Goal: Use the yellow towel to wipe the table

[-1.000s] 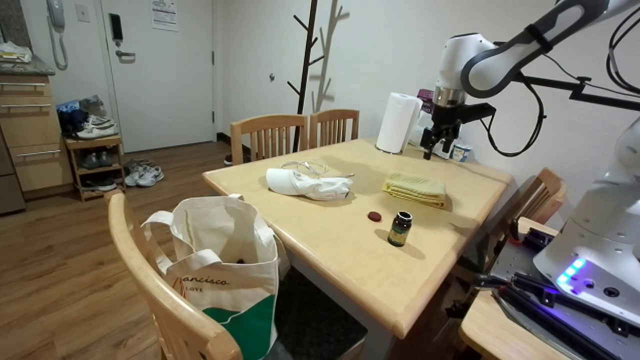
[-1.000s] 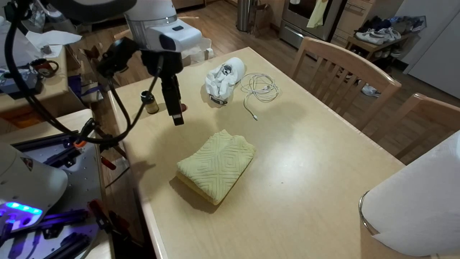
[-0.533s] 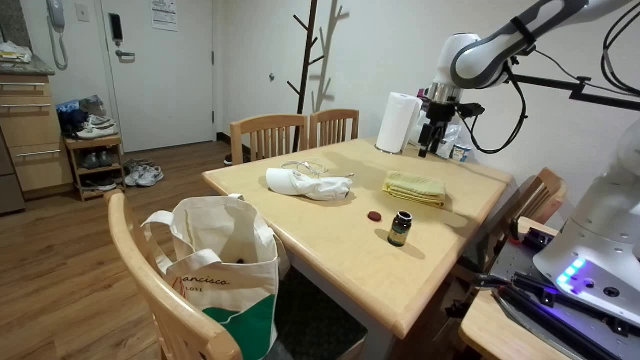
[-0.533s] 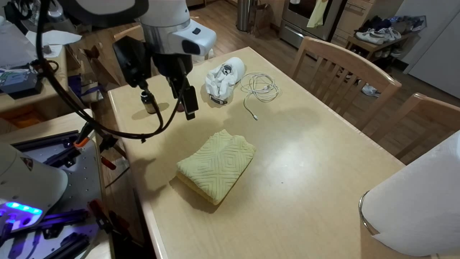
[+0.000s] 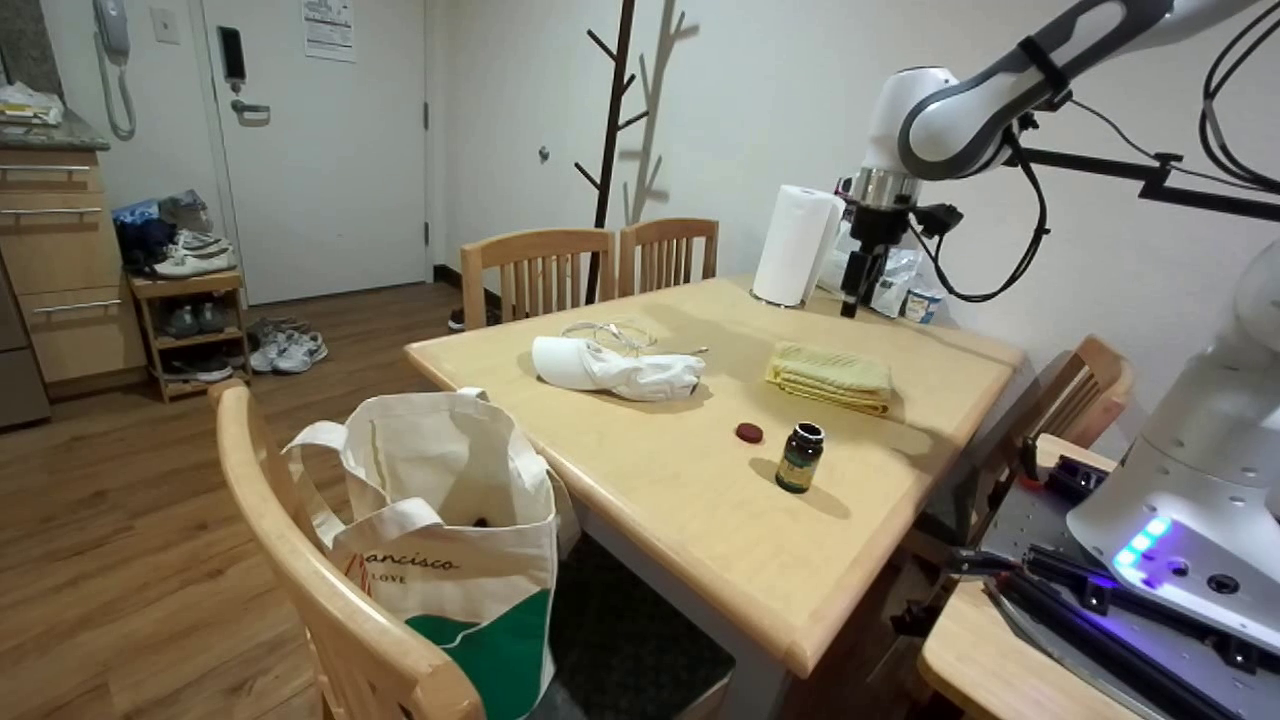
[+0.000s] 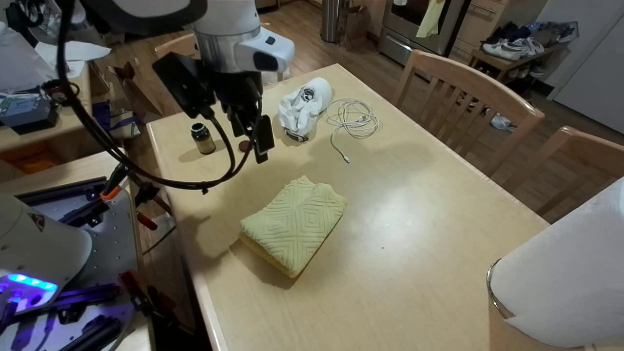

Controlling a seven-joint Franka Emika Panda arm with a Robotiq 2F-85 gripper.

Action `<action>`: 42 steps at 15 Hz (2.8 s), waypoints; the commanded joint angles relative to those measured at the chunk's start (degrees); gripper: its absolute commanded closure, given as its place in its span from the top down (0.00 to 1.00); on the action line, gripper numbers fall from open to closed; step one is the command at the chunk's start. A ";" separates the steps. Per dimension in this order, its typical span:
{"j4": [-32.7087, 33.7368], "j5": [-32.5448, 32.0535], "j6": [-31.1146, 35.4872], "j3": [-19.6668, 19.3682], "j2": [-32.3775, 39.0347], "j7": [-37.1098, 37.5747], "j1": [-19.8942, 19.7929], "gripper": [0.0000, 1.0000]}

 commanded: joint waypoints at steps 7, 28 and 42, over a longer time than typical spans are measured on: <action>4.48 1.14 -3.03 -1.64 12.54 -19.42 -1.09 1.00; -2.22 2.30 26.22 -2.34 22.48 -22.27 -3.87 1.00; -0.81 2.47 27.29 7.15 26.55 -17.57 -8.77 0.03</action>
